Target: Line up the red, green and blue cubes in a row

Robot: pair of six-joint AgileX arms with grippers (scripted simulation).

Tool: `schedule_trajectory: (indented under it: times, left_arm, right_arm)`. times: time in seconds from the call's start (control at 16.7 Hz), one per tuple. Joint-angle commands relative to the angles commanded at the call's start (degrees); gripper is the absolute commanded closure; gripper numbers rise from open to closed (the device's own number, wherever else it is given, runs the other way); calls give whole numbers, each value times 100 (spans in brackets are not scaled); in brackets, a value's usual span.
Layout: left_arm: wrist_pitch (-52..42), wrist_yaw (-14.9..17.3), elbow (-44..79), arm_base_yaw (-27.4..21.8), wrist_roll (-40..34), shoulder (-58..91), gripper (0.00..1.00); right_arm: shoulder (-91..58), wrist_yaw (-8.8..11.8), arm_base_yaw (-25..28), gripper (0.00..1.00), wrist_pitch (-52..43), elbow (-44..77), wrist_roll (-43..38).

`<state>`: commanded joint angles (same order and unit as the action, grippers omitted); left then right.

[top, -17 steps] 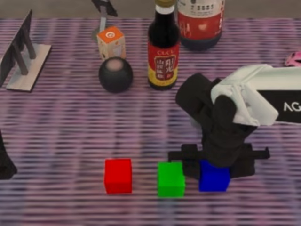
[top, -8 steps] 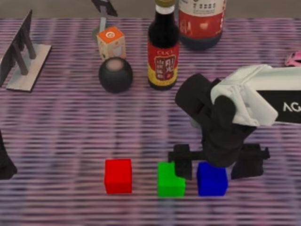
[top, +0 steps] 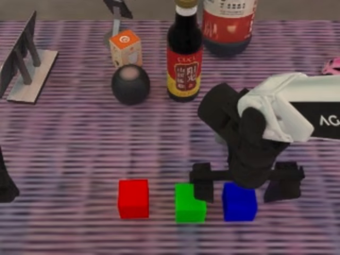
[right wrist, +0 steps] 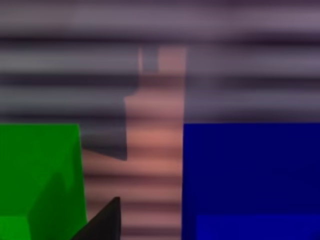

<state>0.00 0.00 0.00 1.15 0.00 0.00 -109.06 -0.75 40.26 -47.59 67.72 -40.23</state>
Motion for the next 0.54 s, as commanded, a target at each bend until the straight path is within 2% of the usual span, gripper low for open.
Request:
schedule_trajectory:
  times: [0.36, 0.54]
  left_arm:
    - [0, 0, 0, 0, 0, 0, 0]
    - [0, 0, 0, 0, 0, 0, 0]
  right_arm:
    - [373, 7, 64, 0, -1189, 721, 2]
    - [548, 2, 59, 0, -1499, 948, 7]
